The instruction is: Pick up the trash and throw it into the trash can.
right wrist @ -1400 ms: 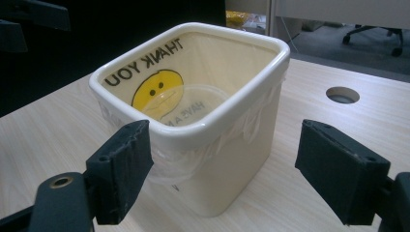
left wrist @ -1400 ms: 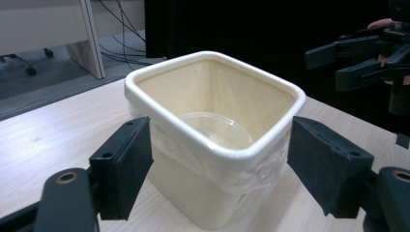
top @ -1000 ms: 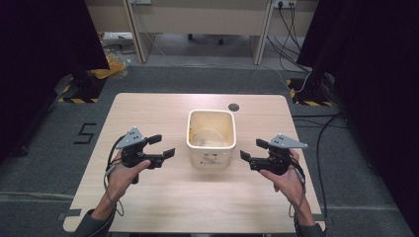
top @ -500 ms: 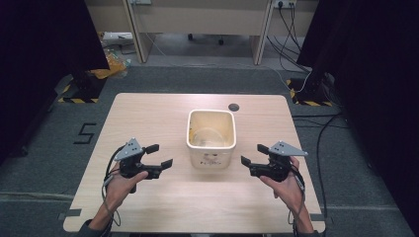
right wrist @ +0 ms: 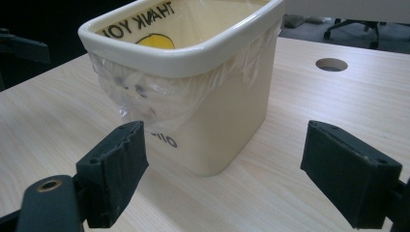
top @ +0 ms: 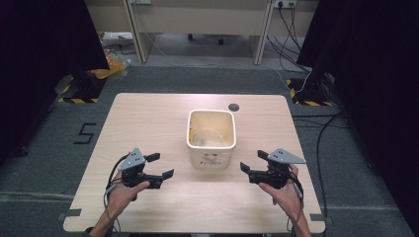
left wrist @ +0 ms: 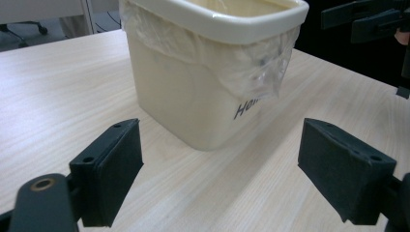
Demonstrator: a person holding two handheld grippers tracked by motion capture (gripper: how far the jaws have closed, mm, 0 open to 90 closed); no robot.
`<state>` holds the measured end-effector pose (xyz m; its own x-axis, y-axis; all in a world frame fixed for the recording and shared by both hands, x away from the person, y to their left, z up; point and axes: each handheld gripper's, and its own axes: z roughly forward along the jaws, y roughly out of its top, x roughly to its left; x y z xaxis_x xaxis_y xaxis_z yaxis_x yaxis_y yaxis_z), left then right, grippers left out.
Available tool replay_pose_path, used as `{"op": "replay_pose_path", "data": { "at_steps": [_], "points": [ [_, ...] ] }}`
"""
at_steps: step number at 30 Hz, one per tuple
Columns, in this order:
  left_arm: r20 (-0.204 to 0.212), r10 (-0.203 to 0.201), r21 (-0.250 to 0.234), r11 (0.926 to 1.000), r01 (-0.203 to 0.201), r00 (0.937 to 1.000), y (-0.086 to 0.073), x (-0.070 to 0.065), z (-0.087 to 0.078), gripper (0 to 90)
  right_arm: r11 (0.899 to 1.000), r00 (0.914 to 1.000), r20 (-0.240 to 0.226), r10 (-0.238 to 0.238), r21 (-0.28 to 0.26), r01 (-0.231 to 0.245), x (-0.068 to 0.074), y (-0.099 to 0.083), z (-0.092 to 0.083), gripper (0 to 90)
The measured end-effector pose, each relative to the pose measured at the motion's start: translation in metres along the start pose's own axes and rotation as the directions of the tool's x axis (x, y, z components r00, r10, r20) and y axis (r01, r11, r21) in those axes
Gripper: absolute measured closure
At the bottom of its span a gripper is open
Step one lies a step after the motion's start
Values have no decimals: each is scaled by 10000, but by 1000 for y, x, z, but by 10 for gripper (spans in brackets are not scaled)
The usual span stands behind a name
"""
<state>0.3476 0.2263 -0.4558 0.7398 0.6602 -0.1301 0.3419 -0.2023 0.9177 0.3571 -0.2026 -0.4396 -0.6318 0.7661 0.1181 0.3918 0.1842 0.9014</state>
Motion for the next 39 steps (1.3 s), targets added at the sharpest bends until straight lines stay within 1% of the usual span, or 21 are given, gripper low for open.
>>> {"op": "replay_pose_path", "data": {
  "at_steps": [6, 14, 16, 17, 20, 22, 25, 26, 31, 32, 34, 39],
  "points": [
    [27, -58, 74, 10000, 57, 10000, -8, -1, 1, 152, 10000, 10000, -8, 10, 24, -10, 3, -5, 2, 157],
    [43, 7, 296, 9996, -9, 10000, -18, -3, 2, 152, 9999, 9999, 36, -101, 78, 100, 8, -12, 3, 157],
    [7, 20, 366, 9993, -20, 10000, -21, -4, 3, 152, 9999, 9999, 45, -103, 89, 103, 8, -15, 4, 157],
    [-39, 35, 408, 9992, -34, 10000, -22, -4, 3, 152, 9999, 10000, 24, -45, 134, 45, 9, -17, 4, 157],
    [-140, 100, 564, 9984, -92, 9999, -27, -4, 4, 152, 9995, 9999, 16, -131, 294, 131, 11, -23, 7, 157],
    [-199, 140, 656, 9978, -127, 9997, -30, -3, 5, 152, 9992, 10000, -43, -70, 392, 71, 12, -26, 8, 157],
    [-313, 253, 815, 9964, -227, 9992, -35, -3, 5, 153, 9985, 9999, -48, -112, 536, 114, 13, -31, 11, 158],
    [-361, 235, 823, 9964, -205, 9991, -37, -3, 6, 152, 9982, 9999, -44, -129, 594, 132, 13, -32, 12, 158],
    [-353, 290, 1121, 9934, -249, 9990, -45, -3, 8, 152, 9961, 9999, -75, -150, 863, 156, 15, -40, 16, 160],
    [-355, 332, 1176, 9926, -288, 9988, -46, -3, 8, 153, 9960, 9998, -60, -204, 871, 208, 15, -41, 17, 160],
    [-386, 422, 1282, 9911, -370, 9984, -48, -4, 8, 153, 9951, 9998, -103, -165, 976, 174, 16, -44, 17, 160],
    [-351, 598, 1632, 9851, -533, 9976, -52, -6, 9, 152, 9921, 9998, -82, -188, 1240, 197, 17, -51, 19, 161]
  ]
}}
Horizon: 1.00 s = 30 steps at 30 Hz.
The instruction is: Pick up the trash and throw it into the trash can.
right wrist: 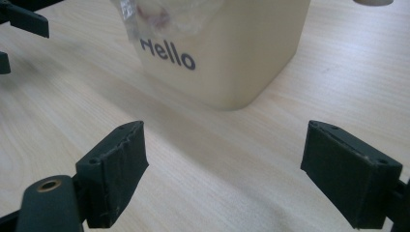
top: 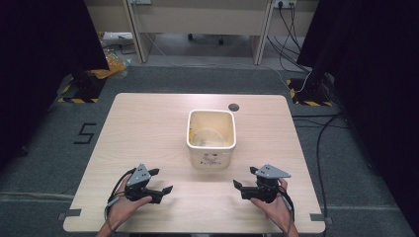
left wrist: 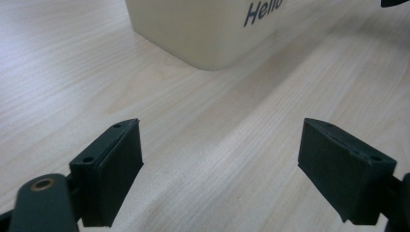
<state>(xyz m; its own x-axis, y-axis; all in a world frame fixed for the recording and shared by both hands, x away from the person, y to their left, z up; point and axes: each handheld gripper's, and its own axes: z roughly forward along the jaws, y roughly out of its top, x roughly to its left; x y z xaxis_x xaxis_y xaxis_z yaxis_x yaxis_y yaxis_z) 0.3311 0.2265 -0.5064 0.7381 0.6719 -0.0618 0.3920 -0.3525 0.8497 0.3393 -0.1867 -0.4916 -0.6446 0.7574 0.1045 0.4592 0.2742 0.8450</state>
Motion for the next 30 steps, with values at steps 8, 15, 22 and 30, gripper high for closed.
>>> {"op": "replay_pose_path", "data": {
  "at_steps": [8, 15, 22, 30],
  "points": [
    [-70, 191, 684, 9975, -186, 9998, -9, -1, 5, 152, 9991, 10000, 37, -15, 428, 13, 1, -10, 5, 161],
    [-127, 371, 1114, 9931, -354, 9992, -13, -3, 7, 152, 9969, 9996, 246, -112, 787, 93, 2, -15, 8, 163],
    [-182, 378, 1764, 9837, -340, 9991, -13, -2, 11, 138, 9934, 9996, 279, -59, 1150, 26, 2, -19, 12, 159],
    [-156, 379, 1776, 9835, -345, 9992, -13, -2, 11, 135, 9837, 9983, 582, -100, 1798, -6, 3, -21, 16, 154]
  ]
}}
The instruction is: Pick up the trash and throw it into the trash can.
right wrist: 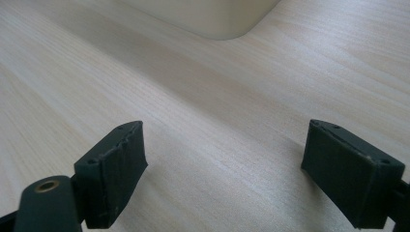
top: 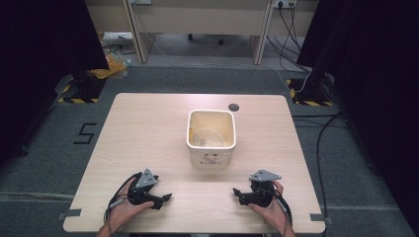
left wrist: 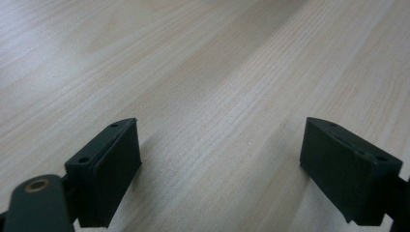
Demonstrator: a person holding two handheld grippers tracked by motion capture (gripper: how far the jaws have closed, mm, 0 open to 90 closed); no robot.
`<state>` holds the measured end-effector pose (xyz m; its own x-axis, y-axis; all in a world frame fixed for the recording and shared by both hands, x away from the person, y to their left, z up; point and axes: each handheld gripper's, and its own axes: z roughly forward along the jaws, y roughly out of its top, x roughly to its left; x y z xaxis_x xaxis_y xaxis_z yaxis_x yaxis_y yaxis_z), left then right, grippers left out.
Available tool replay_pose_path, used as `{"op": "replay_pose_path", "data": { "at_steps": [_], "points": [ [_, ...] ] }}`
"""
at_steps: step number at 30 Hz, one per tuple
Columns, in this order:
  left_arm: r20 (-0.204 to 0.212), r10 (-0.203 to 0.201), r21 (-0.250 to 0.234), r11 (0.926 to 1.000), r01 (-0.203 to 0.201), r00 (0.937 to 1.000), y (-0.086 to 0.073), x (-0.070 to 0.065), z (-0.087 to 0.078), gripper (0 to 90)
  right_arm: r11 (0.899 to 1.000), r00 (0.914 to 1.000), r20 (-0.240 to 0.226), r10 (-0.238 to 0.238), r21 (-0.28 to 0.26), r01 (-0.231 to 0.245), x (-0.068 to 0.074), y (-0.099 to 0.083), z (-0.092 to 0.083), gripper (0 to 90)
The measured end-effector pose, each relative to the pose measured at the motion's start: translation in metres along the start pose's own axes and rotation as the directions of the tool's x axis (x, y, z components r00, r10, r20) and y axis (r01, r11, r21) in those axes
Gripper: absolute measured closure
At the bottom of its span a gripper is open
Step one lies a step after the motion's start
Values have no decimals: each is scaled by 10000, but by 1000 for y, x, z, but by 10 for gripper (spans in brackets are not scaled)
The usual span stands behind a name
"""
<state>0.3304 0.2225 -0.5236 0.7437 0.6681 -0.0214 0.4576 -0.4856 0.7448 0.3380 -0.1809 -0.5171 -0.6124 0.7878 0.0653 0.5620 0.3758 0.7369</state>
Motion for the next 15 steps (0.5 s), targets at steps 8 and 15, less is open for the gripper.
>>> {"op": "replay_pose_path", "data": {
  "at_steps": [8, 15],
  "points": [
    [1, -7, -8, 10000, 7, 10000, 0, 0, 0, 135, 9978, 9972, 440, -605, 296, 592, 8, 1, 3, 140],
    [5, -9, -8, 10000, 9, 10000, 0, 0, 0, 134, 9978, 9972, 438, -605, 295, 593, 8, 1, 3, 139]
  ]
}}
